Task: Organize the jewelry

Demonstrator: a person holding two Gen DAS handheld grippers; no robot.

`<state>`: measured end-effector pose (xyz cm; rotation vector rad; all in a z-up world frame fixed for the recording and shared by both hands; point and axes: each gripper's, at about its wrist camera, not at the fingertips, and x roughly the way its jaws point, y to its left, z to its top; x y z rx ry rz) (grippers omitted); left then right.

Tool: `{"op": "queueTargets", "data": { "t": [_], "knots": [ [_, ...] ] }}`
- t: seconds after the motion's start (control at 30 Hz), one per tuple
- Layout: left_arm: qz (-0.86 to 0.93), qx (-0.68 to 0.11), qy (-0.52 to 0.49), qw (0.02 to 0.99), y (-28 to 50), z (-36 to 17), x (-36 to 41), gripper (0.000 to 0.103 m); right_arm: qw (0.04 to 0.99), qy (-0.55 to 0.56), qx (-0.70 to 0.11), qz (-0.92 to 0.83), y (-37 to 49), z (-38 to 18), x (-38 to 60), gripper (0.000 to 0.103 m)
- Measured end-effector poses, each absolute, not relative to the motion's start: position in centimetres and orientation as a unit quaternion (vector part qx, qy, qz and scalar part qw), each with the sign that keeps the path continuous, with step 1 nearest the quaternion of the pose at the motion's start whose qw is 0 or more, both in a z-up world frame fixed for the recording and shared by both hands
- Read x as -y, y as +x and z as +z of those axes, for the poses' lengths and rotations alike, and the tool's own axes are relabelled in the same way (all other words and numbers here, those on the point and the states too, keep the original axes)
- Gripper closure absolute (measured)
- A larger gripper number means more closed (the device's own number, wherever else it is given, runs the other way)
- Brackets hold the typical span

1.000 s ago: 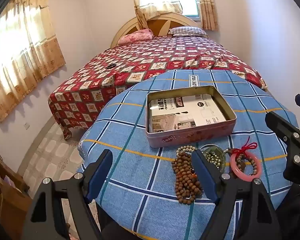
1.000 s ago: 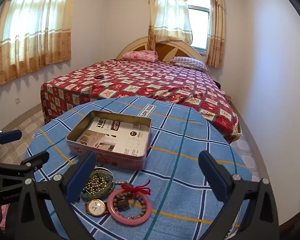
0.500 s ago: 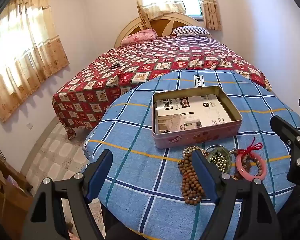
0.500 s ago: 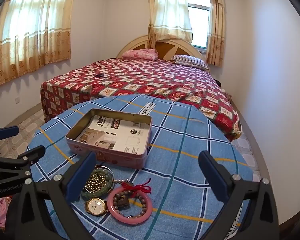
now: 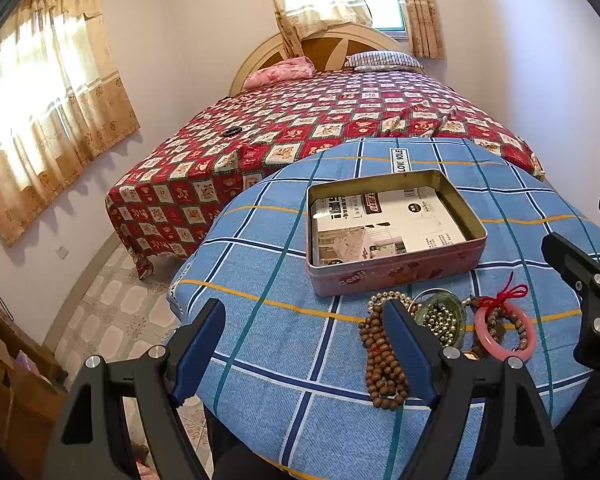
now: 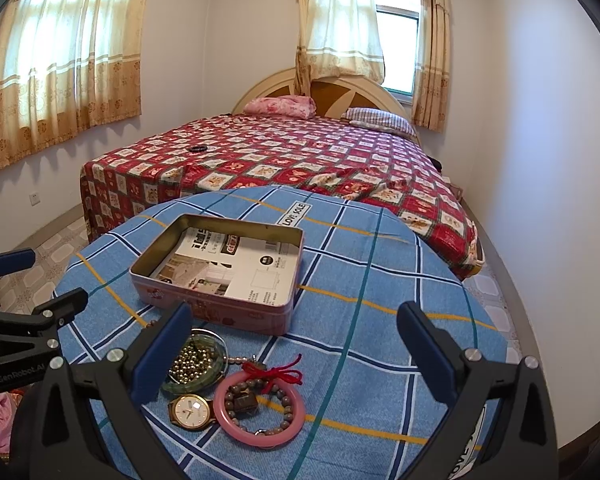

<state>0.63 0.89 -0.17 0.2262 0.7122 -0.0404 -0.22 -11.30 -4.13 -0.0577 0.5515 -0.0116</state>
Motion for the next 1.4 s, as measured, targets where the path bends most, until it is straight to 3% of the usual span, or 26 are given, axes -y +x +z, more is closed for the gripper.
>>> {"op": "queueTargets", "data": {
  "t": [1.4],
  "knots": [
    [-0.012, -0.348, 0.115, 0.930, 0.45, -0.22, -1.24, 0.022, 0.961, -0.028, -0.276, -0.005, -0.08, -4.29, 11.51, 0.000]
  ]
}}
